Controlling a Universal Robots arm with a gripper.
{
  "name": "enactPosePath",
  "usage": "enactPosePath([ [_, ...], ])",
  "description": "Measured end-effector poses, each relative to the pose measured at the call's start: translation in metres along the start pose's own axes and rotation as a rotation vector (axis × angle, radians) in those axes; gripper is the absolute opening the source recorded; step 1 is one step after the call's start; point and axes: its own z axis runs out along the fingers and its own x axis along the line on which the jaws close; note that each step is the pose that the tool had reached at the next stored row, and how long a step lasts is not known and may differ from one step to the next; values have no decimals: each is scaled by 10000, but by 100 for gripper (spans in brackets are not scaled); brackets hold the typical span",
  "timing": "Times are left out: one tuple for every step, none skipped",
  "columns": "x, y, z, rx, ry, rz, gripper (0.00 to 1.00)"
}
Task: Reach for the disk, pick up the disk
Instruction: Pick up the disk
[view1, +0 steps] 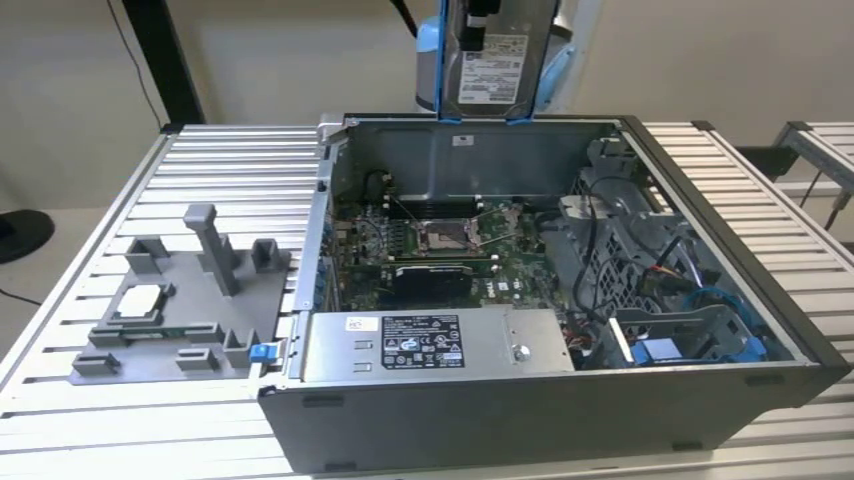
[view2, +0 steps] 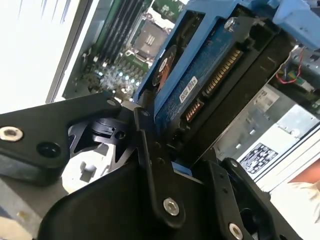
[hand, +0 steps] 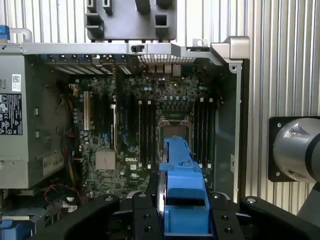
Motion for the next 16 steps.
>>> enactPosePath([
  [-1,-41,-1,0,0,1,0],
  [-2,-87,-1,-1,0,1,0],
  [-3,-133,-2,0,0,0,0],
  [-4,-174,-2,0,-1,1,0],
  [-5,-222,-2,0,-2,0,0],
  [-7,-267,-3,-1,-2,1,0],
  [-8,-314,-4,-2,-1,0,0],
  [-10,-359,-4,-2,-1,1,0],
  [-11,-403,-5,-3,0,1,0],
  [-12,-450,-6,-4,0,1,0],
  [-13,-493,-6,-4,-1,1,0],
  [-15,-541,-7,-4,-1,0,0],
  [-16,-583,-8,-5,1,2,0],
  [-17,-630,-9,-6,1,0,0],
  [-18,-675,-9,-6,0,1,0],
  [-19,-721,-10,-6,0,0,0],
])
